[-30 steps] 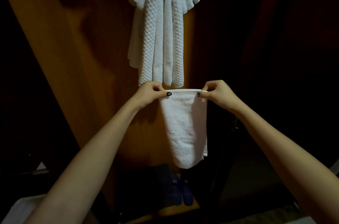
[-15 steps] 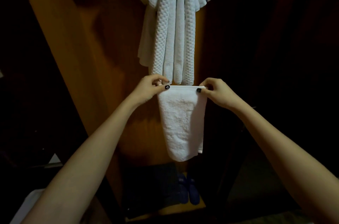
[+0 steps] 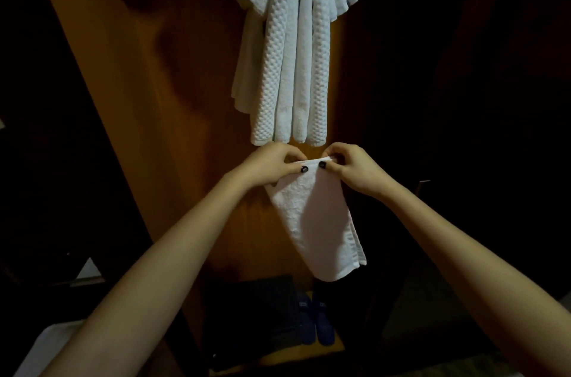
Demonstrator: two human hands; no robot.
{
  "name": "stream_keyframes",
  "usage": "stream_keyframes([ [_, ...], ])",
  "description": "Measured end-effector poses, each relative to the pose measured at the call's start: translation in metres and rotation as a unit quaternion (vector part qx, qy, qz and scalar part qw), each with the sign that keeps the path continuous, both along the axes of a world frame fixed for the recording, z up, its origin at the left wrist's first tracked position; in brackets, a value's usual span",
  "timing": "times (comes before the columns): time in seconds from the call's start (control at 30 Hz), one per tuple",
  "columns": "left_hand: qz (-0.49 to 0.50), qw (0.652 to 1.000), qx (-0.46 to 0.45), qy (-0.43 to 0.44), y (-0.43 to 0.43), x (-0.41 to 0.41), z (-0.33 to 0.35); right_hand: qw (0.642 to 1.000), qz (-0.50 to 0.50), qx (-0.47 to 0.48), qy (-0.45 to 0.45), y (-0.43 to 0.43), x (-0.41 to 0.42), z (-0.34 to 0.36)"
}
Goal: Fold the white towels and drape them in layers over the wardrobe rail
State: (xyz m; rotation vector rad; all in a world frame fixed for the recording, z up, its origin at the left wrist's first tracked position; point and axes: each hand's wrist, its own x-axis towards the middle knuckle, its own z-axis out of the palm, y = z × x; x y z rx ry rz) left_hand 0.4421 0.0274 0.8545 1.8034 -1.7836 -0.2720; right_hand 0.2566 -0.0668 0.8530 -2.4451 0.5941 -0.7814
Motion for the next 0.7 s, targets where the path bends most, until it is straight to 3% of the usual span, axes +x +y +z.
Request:
stream_keyframes([
  [0.13, -0.019, 0.998, 0.017, 0.066, -0.005, -0.011, -0.002, 1.000, -0.007, -0.010, 0.004, 0.000, -0.005, -0.004],
  [0.23, -0.011, 1.000, 0.003, 0.016, -0.010, -0.011, -0.008, 1.000, -0.030, -0.003, 0.005, -0.003, -0.009, -0.009],
  [0.5, -0.042, 0.993, -0.085, 0.074, -0.015, -0.013, -0.022, 0.981, -0.036, 0.185, -0.035, -0.010, -0.018, -0.017],
  [0.7, -0.057, 0.982, -0.135, 0.115, -0.012, -0.011, -0.020, 0.968, -0.023, 0.228, -0.099, -0.008, -0.016, -0.016],
])
